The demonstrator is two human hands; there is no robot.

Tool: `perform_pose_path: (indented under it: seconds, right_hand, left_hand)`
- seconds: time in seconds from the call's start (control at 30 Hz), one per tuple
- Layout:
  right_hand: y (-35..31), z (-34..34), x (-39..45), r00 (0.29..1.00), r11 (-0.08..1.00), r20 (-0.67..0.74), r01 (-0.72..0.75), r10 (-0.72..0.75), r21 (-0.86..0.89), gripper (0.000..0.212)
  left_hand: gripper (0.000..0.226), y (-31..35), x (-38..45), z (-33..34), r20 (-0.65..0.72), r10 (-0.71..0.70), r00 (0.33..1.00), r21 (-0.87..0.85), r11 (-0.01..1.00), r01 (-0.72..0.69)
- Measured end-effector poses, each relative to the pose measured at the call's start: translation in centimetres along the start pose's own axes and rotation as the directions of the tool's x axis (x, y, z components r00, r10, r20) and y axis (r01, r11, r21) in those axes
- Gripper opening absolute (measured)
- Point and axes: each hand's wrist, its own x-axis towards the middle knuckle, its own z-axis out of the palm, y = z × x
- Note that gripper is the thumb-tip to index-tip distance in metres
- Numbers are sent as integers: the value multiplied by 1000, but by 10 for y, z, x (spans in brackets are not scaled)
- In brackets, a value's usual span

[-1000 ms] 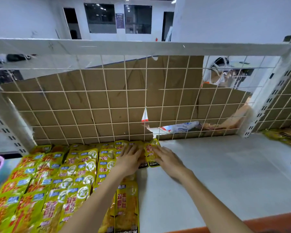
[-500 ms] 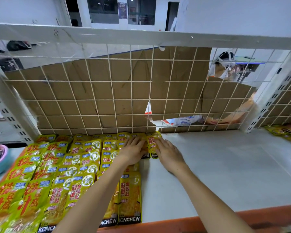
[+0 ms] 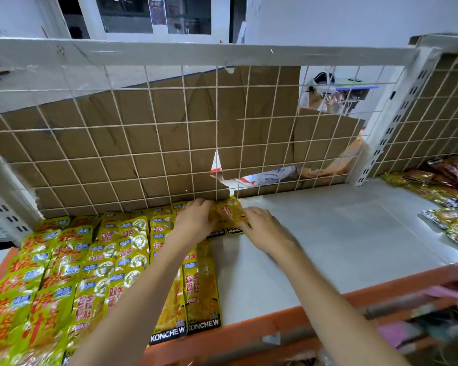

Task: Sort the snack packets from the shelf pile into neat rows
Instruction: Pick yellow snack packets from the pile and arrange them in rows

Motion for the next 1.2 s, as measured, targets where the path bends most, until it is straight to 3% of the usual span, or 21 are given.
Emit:
perform_pose_path:
  seconds: [0.17, 0.33, 0.57, 0.7, 0.93, 1.03, 1.13, 1.2]
  right_hand:
    - [36, -2, -75, 996, 994, -78, -55, 47, -97, 46]
    - [72, -16, -157, 965, 961, -236, -171, 118, -219, 42]
    - [135, -56, -266, 902, 895, -331, -367, 276, -252, 44]
    - [177, -78, -323, 885, 874, -286, -433, 367, -218, 47]
    - [236, -100, -406, 794, 808, -347, -571, 499, -144, 45]
    - [257, -106, -423, 769, 783, -338, -609, 543, -126, 43]
    - [281, -109, -426, 743, 776, -331, -629, 581, -50, 45]
    - [299, -114, -422, 737, 777, -323, -630, 593, -11, 45]
  left_hand:
    - [30, 35, -56, 4, -214, 227, 950, 68, 974, -218]
    - [40, 104, -103, 25, -198, 400, 895, 45, 916, -399]
    - [37, 222, -136, 59, -197, 557, 807, 7, 824, -567]
    - [36, 291, -155, 77, -118, 581, 805, -19, 810, -587]
    - [41, 388, -172, 102, 16, 605, 796, -28, 796, -605]
    - [29, 418, -170, 110, 30, 610, 792, -64, 792, -607]
    - [39, 444, -154, 119, 24, 598, 801, -97, 799, -593]
    - [31, 460, -138, 124, 3, 594, 804, -96, 801, -591]
